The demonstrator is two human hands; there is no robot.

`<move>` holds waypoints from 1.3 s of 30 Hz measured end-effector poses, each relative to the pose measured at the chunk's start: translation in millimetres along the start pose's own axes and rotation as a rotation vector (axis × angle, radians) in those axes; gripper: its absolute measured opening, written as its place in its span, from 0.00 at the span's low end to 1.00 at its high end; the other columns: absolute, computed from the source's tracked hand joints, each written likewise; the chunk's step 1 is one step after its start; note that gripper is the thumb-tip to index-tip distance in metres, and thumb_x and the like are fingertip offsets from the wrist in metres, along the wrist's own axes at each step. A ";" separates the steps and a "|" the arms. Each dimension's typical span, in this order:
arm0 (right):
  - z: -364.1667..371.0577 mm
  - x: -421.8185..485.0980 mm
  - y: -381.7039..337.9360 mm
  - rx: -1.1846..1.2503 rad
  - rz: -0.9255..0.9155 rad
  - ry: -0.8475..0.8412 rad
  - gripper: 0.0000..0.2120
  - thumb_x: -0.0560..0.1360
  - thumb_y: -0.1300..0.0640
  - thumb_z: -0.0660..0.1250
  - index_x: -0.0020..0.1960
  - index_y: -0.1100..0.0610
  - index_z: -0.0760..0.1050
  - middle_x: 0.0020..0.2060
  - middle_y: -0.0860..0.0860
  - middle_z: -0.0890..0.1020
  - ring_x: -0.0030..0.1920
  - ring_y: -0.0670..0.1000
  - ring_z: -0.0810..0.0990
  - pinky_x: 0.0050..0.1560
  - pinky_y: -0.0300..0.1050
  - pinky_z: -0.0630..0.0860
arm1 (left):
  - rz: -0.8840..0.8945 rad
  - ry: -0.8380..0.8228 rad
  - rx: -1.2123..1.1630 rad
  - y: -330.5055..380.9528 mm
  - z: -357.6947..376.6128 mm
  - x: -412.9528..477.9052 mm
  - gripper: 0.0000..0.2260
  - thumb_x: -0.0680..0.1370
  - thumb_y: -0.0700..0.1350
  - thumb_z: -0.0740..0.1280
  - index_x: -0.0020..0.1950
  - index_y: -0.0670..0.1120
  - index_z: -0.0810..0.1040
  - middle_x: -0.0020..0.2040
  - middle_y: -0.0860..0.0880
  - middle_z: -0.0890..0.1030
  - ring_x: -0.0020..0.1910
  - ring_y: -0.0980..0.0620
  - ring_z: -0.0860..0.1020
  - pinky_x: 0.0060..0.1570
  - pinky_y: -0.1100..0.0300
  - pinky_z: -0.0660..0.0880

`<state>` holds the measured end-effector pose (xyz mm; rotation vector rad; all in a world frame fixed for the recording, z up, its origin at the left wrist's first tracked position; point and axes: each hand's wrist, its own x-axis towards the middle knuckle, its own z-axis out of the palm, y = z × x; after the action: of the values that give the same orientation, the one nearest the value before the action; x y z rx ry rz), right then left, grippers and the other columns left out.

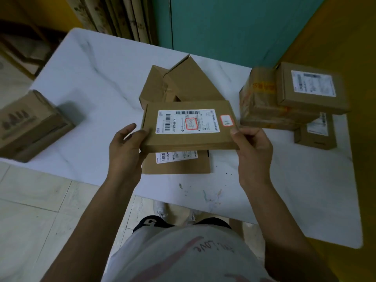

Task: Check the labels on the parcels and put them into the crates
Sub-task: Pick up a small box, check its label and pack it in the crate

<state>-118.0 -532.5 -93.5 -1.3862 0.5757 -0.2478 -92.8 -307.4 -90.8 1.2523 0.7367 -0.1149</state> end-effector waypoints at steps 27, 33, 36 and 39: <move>-15.1 20.3 -20.0 -0.792 -0.570 -0.459 0.26 0.67 0.59 0.68 0.65 0.61 0.74 0.66 0.59 0.69 0.67 0.55 0.69 0.63 0.27 0.63 | 0.376 -0.346 0.074 8.2 -1.1 -3.7 0.16 0.74 0.37 0.63 0.56 0.52 0.79 0.58 0.53 0.79 0.55 0.50 0.78 0.47 0.54 0.77; -3.0 7.6 -16.9 -0.615 -0.537 -0.320 0.24 0.69 0.61 0.67 0.65 0.61 0.72 0.67 0.60 0.68 0.65 0.51 0.69 0.64 0.27 0.65 | 0.302 -0.398 0.173 9.3 -5.0 0.8 0.15 0.79 0.37 0.63 0.58 0.55 0.79 0.58 0.55 0.79 0.52 0.53 0.79 0.47 0.58 0.76; -6.4 14.2 -19.9 -0.753 -0.741 -0.261 0.21 0.67 0.60 0.72 0.59 0.60 0.78 0.63 0.57 0.71 0.61 0.54 0.73 0.59 0.32 0.70 | 0.332 -0.354 0.263 2.9 -3.5 -2.2 0.09 0.78 0.54 0.63 0.57 0.58 0.79 0.56 0.58 0.80 0.57 0.55 0.79 0.51 0.60 0.76; -5.4 18.1 -24.6 -0.681 -0.577 -0.213 0.16 0.68 0.56 0.77 0.53 0.58 0.80 0.51 0.54 0.81 0.51 0.53 0.81 0.51 0.50 0.78 | 0.259 -0.288 0.030 6.5 -1.8 -2.0 0.16 0.79 0.56 0.61 0.65 0.55 0.72 0.63 0.54 0.77 0.59 0.60 0.78 0.56 0.60 0.77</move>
<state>-101.6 -550.5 -74.4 -2.2004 0.0533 -0.3778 -92.1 -304.2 -84.5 1.3159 0.3223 -0.0914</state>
